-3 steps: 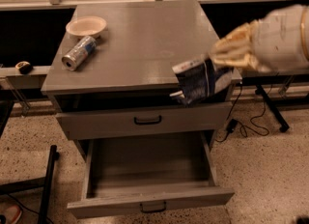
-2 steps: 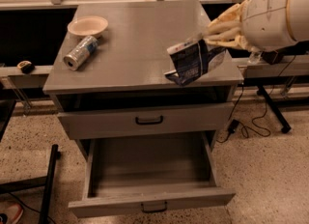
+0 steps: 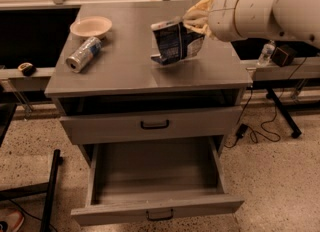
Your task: Pick blue chip bag from middle drawer and place on counter
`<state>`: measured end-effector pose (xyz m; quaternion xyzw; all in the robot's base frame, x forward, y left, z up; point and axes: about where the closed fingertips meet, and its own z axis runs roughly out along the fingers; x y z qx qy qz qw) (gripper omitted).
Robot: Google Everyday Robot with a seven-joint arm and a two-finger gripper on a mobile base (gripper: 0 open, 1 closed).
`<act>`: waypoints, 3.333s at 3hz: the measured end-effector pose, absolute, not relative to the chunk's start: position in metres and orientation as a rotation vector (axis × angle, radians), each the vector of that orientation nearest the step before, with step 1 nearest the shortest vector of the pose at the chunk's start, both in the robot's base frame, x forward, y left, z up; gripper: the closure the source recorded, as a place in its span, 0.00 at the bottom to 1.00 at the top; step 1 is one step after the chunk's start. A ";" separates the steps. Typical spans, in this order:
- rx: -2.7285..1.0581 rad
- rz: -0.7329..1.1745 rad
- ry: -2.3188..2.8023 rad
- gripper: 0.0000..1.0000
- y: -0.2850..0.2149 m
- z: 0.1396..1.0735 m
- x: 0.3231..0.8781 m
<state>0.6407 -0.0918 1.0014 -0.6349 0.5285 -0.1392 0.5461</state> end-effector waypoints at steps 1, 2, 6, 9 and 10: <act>-1.393 -0.401 1.248 1.00 -0.085 1.000 0.683; -1.300 -0.443 1.284 1.00 -0.087 0.976 0.711; -1.196 -0.442 1.287 0.05 -0.095 0.987 0.720; -1.274 -0.373 1.390 0.00 -0.173 1.016 0.655; -1.332 -0.335 1.429 0.00 -0.175 0.998 0.643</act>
Offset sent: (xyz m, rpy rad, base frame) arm 0.1132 -0.0025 -0.0409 0.2349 -0.2134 -0.3079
